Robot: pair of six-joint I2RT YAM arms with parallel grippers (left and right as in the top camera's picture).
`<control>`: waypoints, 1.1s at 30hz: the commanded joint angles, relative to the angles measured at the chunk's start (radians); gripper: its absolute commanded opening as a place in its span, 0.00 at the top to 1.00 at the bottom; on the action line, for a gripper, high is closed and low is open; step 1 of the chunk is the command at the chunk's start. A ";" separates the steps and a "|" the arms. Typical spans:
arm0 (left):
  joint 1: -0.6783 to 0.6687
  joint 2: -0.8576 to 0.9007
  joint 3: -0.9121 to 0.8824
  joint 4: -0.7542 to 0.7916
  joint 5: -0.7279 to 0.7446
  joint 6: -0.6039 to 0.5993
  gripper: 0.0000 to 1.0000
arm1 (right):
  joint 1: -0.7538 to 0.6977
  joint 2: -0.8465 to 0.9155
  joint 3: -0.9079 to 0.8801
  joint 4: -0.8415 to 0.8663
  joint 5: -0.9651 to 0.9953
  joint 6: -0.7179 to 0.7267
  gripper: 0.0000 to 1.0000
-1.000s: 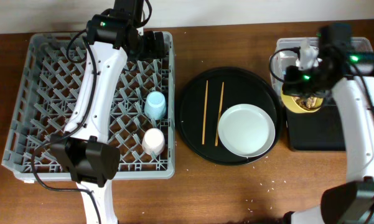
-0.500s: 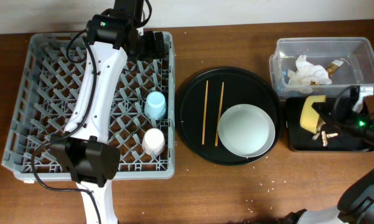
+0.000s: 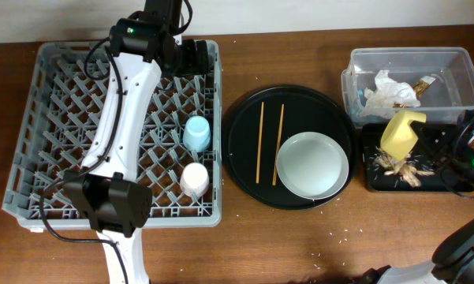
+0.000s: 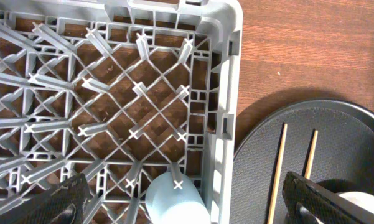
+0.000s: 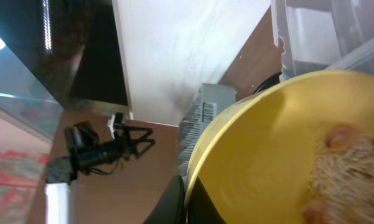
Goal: Sort waste into correct bins and load items into the dishwasher rack
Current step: 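Tip the yellow bowl's food scraps onto the black tray with the right gripper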
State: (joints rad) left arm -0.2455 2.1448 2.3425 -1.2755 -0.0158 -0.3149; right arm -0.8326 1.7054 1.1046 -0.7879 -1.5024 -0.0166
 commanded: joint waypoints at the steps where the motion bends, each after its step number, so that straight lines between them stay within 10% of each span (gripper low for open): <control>1: 0.002 -0.015 0.011 0.000 -0.007 -0.010 0.01 | -0.012 0.003 -0.005 0.000 -0.050 0.060 0.96; 33: 0.000 -0.015 0.011 -0.001 -0.007 -0.010 0.01 | -0.047 0.001 -0.005 0.048 -0.046 0.162 0.96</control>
State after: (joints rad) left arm -0.2455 2.1448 2.3425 -1.2755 -0.0158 -0.3153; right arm -0.8829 1.7058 1.1030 -0.7391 -1.5169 0.1875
